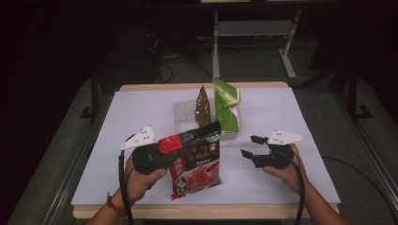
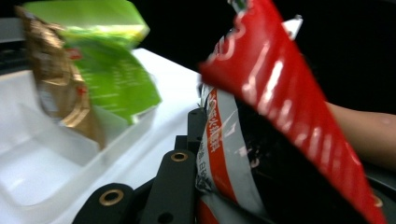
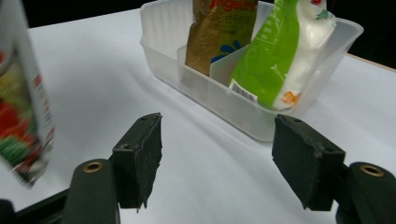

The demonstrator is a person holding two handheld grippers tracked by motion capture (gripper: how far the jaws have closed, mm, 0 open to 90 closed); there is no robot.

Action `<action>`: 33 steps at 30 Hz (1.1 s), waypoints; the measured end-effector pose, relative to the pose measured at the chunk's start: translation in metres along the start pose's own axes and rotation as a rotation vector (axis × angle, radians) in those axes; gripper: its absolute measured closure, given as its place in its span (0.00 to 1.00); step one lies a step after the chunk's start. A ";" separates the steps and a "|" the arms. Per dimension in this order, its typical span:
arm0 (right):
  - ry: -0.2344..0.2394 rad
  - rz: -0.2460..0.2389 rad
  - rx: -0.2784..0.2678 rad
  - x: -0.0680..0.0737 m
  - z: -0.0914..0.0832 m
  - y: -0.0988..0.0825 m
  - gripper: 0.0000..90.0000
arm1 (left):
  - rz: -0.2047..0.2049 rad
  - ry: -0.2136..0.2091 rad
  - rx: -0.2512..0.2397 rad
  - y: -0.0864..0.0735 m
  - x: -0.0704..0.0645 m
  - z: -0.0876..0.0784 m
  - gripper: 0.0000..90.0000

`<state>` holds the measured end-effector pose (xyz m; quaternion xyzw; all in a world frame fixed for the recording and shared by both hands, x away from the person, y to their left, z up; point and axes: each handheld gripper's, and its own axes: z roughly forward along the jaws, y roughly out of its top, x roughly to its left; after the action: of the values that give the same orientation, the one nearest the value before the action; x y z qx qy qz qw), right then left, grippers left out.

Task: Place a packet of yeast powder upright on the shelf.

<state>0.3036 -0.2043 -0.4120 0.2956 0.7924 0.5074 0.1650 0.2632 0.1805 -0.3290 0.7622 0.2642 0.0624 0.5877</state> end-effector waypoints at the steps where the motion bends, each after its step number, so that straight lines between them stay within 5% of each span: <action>1: -0.005 0.003 0.002 -0.001 0.000 -0.001 0.35 | 0.005 0.014 -0.001 0.001 0.002 -0.001 0.89; 22: -0.070 0.028 -0.002 -0.013 -0.004 -0.004 0.33 | -0.010 0.151 -0.066 0.010 0.026 -0.021 0.89; 33: -0.078 0.032 0.009 -0.015 -0.003 -0.005 0.31 | -0.006 0.256 -0.101 0.018 0.038 -0.035 0.89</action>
<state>0.3113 -0.2175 -0.4161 0.3284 0.7829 0.4944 0.1864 0.2872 0.2255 -0.3099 0.7167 0.3360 0.1707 0.5868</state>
